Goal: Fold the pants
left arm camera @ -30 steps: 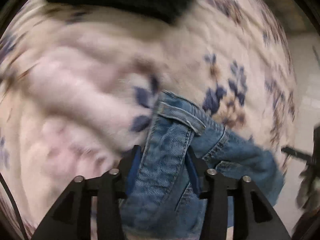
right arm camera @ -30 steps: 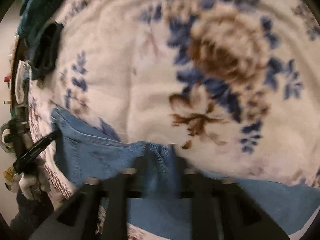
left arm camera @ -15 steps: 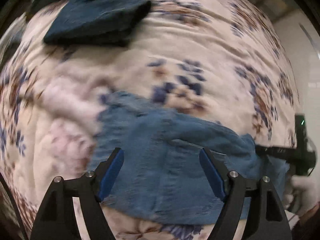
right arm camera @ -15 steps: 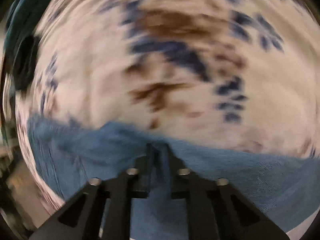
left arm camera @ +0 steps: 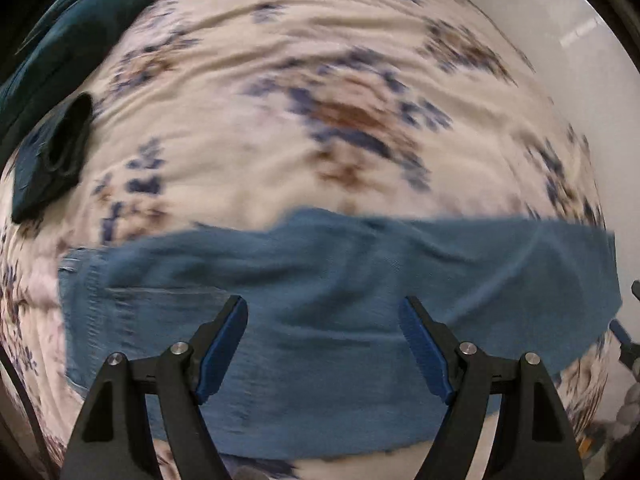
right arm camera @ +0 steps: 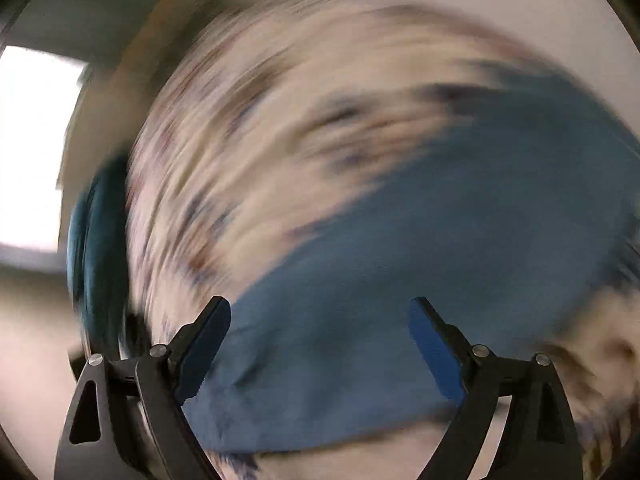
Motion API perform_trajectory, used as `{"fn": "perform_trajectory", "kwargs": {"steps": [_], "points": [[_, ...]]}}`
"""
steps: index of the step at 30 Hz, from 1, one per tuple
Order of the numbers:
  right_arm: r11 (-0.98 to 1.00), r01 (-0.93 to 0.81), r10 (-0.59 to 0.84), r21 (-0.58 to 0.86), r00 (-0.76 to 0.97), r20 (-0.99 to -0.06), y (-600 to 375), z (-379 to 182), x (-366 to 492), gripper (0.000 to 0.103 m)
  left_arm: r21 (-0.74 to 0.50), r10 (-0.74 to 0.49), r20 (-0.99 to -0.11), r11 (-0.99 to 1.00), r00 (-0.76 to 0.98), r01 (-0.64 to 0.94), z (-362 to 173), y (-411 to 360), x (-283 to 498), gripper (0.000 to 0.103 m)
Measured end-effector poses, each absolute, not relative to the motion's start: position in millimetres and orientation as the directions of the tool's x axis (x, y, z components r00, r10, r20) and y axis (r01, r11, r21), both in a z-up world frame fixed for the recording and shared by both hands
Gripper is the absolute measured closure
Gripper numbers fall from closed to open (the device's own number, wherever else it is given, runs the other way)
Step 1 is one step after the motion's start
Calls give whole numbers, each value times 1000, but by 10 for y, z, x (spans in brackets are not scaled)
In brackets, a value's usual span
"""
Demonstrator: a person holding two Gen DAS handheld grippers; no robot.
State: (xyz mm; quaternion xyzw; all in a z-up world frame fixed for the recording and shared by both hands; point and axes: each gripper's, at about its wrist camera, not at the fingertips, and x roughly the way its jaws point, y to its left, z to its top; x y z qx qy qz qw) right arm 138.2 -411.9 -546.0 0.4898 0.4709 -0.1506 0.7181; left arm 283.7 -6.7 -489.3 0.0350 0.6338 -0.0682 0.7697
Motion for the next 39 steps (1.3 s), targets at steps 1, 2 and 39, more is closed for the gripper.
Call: {"fn": "perform_trajectory", "kwargs": {"steps": [1,2,39], "points": [[409,728,218,550,508,-833,-4379,-5571,1151,10,-26,-55,-982,987,180,161,-4926,-188,2798,26],[337,763,195,552,517,-834,-4618,-5706,936,10,-27,-57,-983,984,173,174,-4957,-319,2761,26],[312,527,142,791,797,-587,-5050,-5625,1644,97,-4,-17,-974,998,225,58,-4741,-400,2511,26]]}}
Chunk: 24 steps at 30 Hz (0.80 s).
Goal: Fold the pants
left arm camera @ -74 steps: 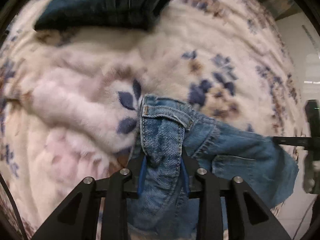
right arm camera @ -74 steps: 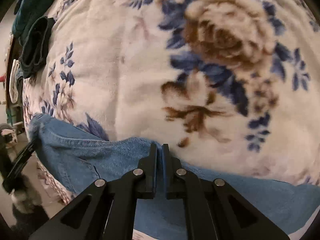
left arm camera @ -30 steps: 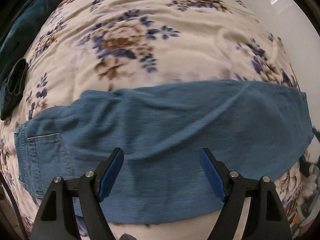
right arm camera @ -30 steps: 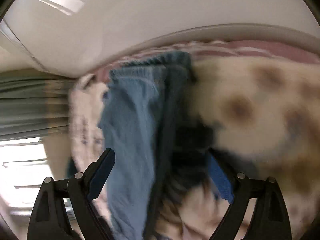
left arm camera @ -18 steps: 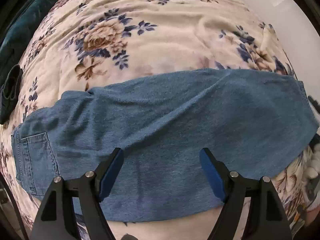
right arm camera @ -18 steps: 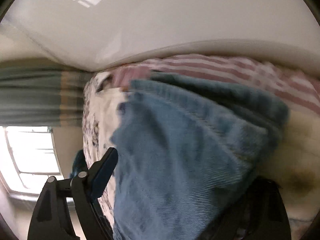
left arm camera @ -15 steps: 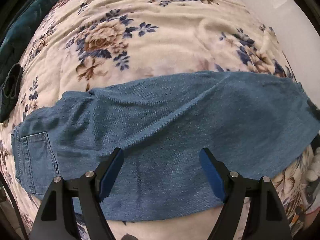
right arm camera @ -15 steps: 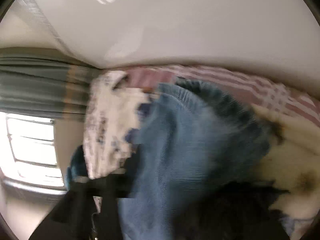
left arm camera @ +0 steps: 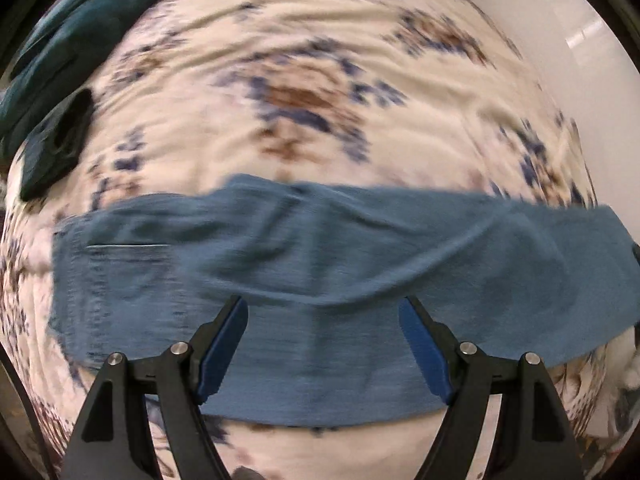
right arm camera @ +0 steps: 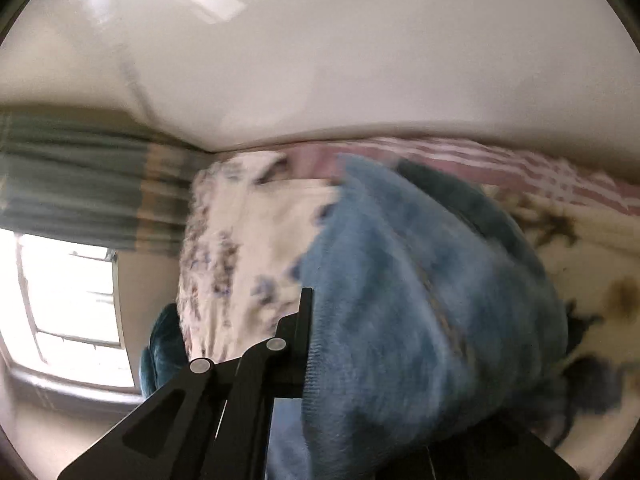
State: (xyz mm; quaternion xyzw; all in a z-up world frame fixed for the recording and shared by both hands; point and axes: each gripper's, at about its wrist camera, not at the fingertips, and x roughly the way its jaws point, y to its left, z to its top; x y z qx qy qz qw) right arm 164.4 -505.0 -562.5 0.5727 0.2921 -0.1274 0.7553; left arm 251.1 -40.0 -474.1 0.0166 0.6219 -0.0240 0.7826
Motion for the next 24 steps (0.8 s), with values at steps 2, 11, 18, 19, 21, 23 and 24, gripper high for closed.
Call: {"fn": "perform_trajectory", "kwargs": {"steps": [2,11,18,19,21,23,24], "points": [[376,505,153,777,793,-589,-4791,-5361,1761,97,9,8,-971,1000,240,-1,-4653,-66,2535,19],[705,382,226,597,678,-700,-2838,-4780,2442,97,-5,68,-953,971,294,-240,-4413,1453,2408,10],[939,130,207,317,523,-827,-650,-5190,2670,97,-25,85,-956,931,282,-363,-4394,2485,2179,10],[964,78,180,253,508,-843,-337,-5288,2623,97,-24,87,-955,929,283,-368,-4405,2571,2160,10],[990,-23,134,141,488,-863,188,-5477,2532,97,-11,102,-955,927,279,-376,-4447,2743,2134,10],[995,-91,66,26,469,-881,578,-5679,2418,97,-14,98,-957,924,271,-383,-4502,2862,2141,10],[994,-111,34,-20,461,-887,698,-5772,2373,97,-24,88,-959,921,268,-390,-4522,2910,2142,10]]}}
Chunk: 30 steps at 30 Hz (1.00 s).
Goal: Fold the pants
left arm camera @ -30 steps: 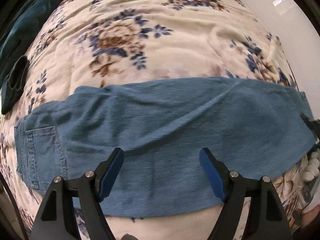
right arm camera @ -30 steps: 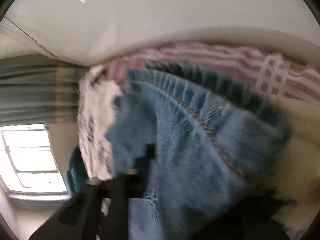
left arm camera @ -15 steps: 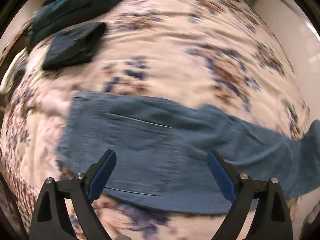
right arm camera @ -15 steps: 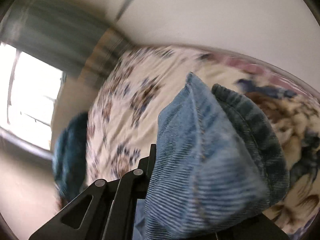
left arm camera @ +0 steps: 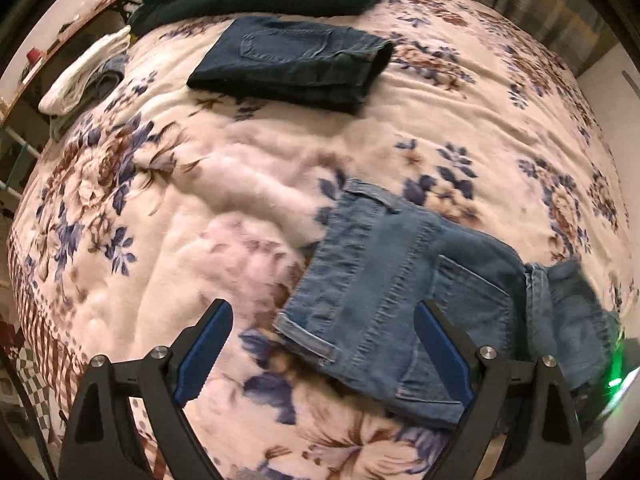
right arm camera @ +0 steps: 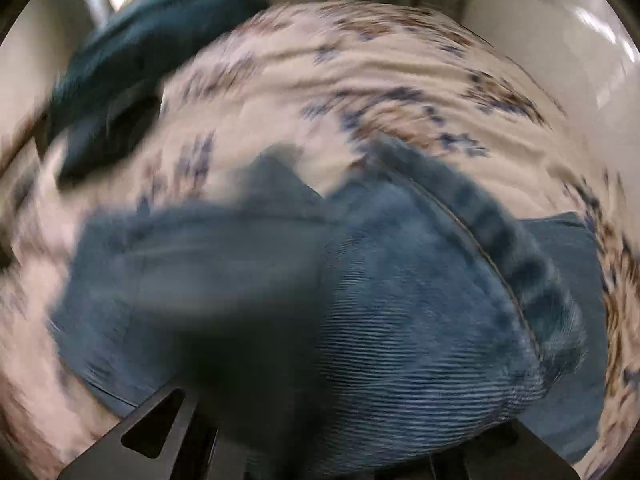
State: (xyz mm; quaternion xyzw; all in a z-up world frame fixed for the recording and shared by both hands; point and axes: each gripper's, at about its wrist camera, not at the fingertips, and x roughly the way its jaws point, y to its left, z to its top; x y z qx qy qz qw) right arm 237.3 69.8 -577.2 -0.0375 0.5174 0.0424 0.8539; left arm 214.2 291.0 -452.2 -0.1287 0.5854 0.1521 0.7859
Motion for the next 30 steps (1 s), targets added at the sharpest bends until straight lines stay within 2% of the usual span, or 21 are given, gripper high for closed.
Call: {"fn": "perform_trajectory", "kwargs": {"steps": [3,5,6,7,8,10,12,14,16,18,19,22,24,25,26,27,28,30], "points": [[981,-152,-37,-119,458,-888,781,-5877,2245,96,-47,66,-961,918,268,-394,-4543,2958,2162,10],[968,-188,-67,-168,449,-891,802,-5842,2156,91,-66,44,-962,920,269,-386,-4549,2926,2190,10],[955,-230,-74,-189,431,-899,866,-5832,2140,85,-72,35,-963,922,266,-381,-4552,2905,2208,10],[944,-261,-77,-203,421,-904,909,-5820,2139,67,-80,23,-965,923,263,-377,-4554,2880,2222,10],[929,-297,-88,-223,406,-909,989,-5811,2097,59,-96,4,-966,924,260,-371,-4554,2844,2243,10],[898,-334,-132,-287,419,-898,1123,-5743,2025,59,-110,-14,-966,925,257,-364,-4549,2811,2273,10],[898,-347,-125,-271,389,-913,1134,-5677,2053,58,-109,-13,-965,929,262,-354,-4523,2796,2305,10],[927,-363,21,-99,315,-949,1072,-5593,2044,31,-100,-8,-966,933,257,-346,-4509,2793,2338,10],[942,-316,191,111,234,-953,919,-5485,2045,30,-100,-12,-967,936,253,-338,-4509,2785,2364,10],[931,-182,353,317,224,-908,609,-5322,2041,30,-103,-22,-968,943,249,-318,-4513,2748,2379,10],[930,-127,367,346,235,-900,484,-5272,2034,30,-99,-20,-968,946,249,-308,-4512,2725,2383,10],[948,-25,311,317,284,-907,214,-5139,2025,30,-90,-21,-970,956,241,-278,-4554,2648,2388,10],[951,-3,302,310,242,-922,200,-5240,2087,32,-82,-19,-973,960,229,-269,-4605,2613,2385,10],[945,3,320,328,214,-923,217,-5325,2124,43,-77,-16,-974,961,224,-266,-4629,2606,2382,10],[946,5,319,324,173,-932,268,-5444,2167,60,-66,-6,-976,962,219,-265,-4659,2602,2372,10],[961,-4,276,278,112,-955,357,-5606,2218,66,-56,3,-976,963,216,-264,-4675,2606,2364,10],[970,-12,244,244,65,-968,414,-5727,2263,71,-39,19,-977,964,214,-264,-4693,2622,2350,10],[983,-18,180,180,11,-984,512,-5896,2292,71,-12,45,-977,965,209,-263,-4722,2658,2328,10]]}}
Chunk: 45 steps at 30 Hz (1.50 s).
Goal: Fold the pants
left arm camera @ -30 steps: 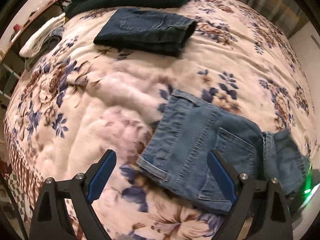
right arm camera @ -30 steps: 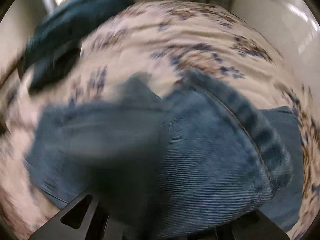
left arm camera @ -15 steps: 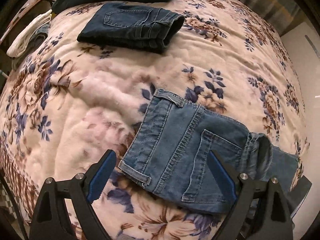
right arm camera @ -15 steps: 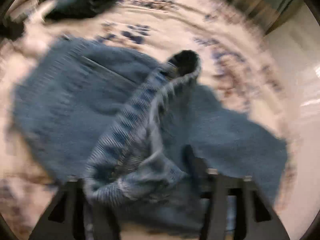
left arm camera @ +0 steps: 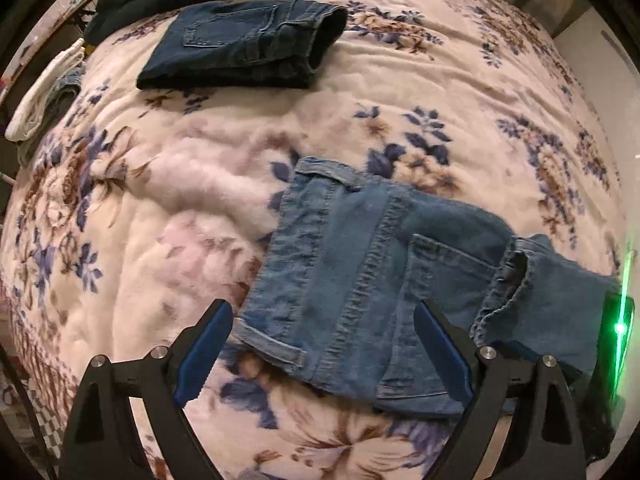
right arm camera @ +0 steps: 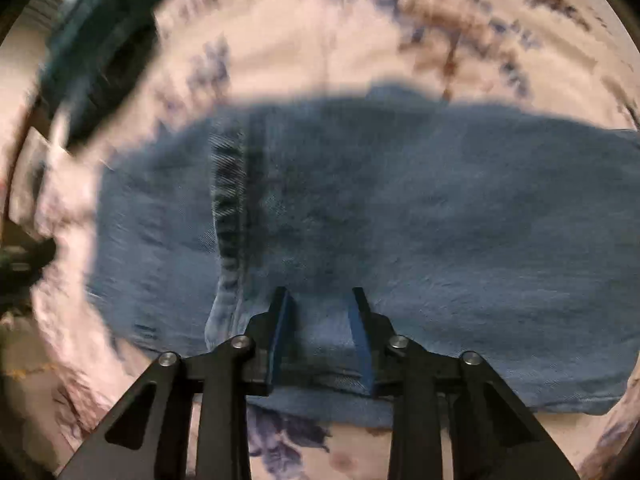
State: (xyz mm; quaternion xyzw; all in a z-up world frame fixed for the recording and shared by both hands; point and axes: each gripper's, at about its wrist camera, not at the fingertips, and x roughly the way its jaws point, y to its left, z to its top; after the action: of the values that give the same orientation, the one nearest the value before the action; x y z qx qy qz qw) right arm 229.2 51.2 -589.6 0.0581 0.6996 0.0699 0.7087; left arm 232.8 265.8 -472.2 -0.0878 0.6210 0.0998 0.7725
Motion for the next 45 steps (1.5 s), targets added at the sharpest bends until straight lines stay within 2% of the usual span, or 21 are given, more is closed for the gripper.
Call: {"fn": "perform_trajectory", "kwargs": {"steps": [4,6,7,8,10,13,16,21,24,28,30,33,35,39,45], "points": [[991,-11,137,137,-9,-991,555,-5909,2300,70,7,68,-979,952,191,-306,-4786,2853,2225,10],[991,-13,132,133,-21,-991,562,-5901,2309,68,-30,38,-982,936,184,-352,-4824,2992,2137,10],[992,-14,123,123,-29,-992,561,-5892,2310,61,-60,12,-984,920,180,-388,-4852,3080,2074,10],[995,-16,103,103,-34,-994,555,-5868,2305,44,-102,-27,-984,898,179,-428,-4881,3151,2016,10],[995,2,98,98,-8,-995,501,-5699,2298,27,-217,-138,-973,818,185,-532,-4984,3317,1856,10],[1000,7,2,3,23,-1000,396,-5512,2219,27,-354,-292,-934,669,207,-653,-5210,3437,1657,11],[999,26,-39,-40,-43,-998,247,-5647,2181,27,-455,-395,-879,529,267,-716,-5399,3411,1583,11],[995,96,-10,-20,-109,-994,-19,-5875,2190,27,-589,-497,-774,339,391,-734,-5653,3246,1698,11],[995,101,-5,-16,-113,-994,-60,-5863,2200,27,-587,-493,-772,308,403,-749,-5828,3222,1788,11],[995,99,4,-7,-111,-994,-149,-5853,2265,27,-645,-490,-716,191,498,-740,-5950,3315,1693,12],[996,93,13,3,-105,-994,-187,-5850,2259,27,-689,-480,-678,149,557,-710,-5906,3312,1619,12],[996,86,29,20,-102,-994,-202,-5866,2177,27,-797,-500,-561,112,659,-594,-5750,3287,1521,13],[996,84,37,28,-104,-994,-244,-5855,2141,27,-789,-498,-585,167,640,-591,-5751,3275,1401,13],[996,79,49,40,-108,-993,-379,-5861,2075,27,-782,-483,-580,103,656,-615,-5932,3289,1168,14],[997,67,55,47,-118,-991,-443,-5850,2065,27,-759,-494,-609,135,621,-636,-5942,3152,1189,14]]}}
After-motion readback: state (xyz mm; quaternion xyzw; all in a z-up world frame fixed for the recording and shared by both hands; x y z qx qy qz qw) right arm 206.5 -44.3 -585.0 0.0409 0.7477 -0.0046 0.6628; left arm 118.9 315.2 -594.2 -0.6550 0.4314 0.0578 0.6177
